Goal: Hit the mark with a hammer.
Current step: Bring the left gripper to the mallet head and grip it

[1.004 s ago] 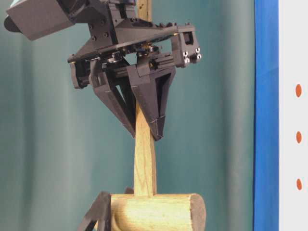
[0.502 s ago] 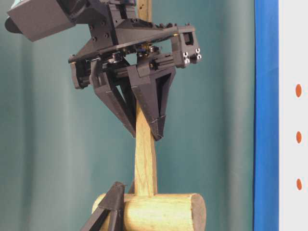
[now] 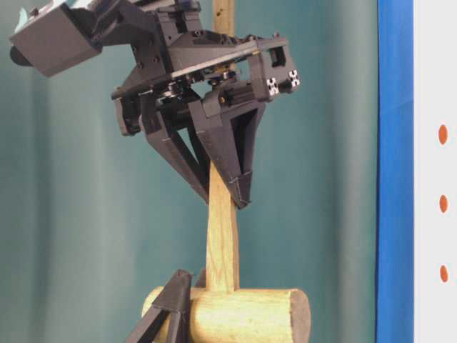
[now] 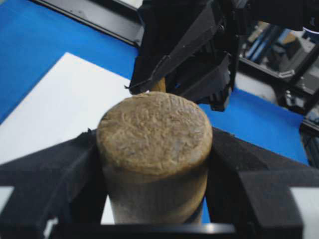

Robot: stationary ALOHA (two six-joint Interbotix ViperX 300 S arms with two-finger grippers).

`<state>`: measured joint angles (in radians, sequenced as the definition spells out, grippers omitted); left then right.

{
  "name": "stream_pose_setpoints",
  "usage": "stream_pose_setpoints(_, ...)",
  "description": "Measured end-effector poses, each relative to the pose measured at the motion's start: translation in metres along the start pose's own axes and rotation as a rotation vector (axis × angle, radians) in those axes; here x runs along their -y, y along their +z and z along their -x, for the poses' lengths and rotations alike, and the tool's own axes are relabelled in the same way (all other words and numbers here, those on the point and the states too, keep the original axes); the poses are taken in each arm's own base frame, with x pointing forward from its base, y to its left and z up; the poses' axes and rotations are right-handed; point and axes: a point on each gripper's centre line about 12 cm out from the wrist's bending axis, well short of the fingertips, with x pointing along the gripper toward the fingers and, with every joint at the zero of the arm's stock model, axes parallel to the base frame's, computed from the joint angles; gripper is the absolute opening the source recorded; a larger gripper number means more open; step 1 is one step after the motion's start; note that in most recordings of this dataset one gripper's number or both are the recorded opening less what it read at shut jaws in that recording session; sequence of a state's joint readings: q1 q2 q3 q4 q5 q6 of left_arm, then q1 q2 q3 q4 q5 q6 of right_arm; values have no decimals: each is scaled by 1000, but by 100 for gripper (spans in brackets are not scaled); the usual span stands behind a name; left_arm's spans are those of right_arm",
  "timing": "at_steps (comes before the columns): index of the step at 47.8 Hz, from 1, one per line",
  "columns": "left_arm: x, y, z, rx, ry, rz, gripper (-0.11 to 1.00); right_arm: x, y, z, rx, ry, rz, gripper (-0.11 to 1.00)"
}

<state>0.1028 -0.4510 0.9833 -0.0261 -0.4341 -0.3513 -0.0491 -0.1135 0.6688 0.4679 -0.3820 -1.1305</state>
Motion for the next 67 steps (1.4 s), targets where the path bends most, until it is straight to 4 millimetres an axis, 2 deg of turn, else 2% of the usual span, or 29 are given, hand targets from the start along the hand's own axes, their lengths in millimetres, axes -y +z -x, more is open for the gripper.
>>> stream_pose_setpoints(10, -1, -2, 1, -21, 5, -54, 45, -2, -6, 1, -51, 44, -71, 81)
stream_pose_setpoints(14, -1, -5, 1, -50, 10, -134, 45, -7, -5, 3, -63, 73, -95, 95)
stream_pose_setpoints(21, -2, -11, 1, -94, 9, -314, 45, -10, 0, 9, -82, 121, -197, 94)
stream_pose_setpoints(33, 5, -15, 1, -110, -31, -609, 45, -4, 8, 22, -99, 151, -407, 95)
stream_pose_setpoints(45, 6, -15, 1, -110, -33, -642, 45, -6, 7, 22, -117, 155, -486, 95)
stream_pose_setpoints(61, 7, -16, 1, -111, -38, -643, 45, -29, -15, -3, -212, 185, -537, 94)
stream_pose_setpoints(64, 7, -16, 2, -112, -40, -643, 45, -27, -15, -4, -211, 180, -539, 91)
stream_pose_setpoints(67, 8, -16, 2, -112, -43, -642, 45, -25, -15, -5, -208, 167, -543, 82)
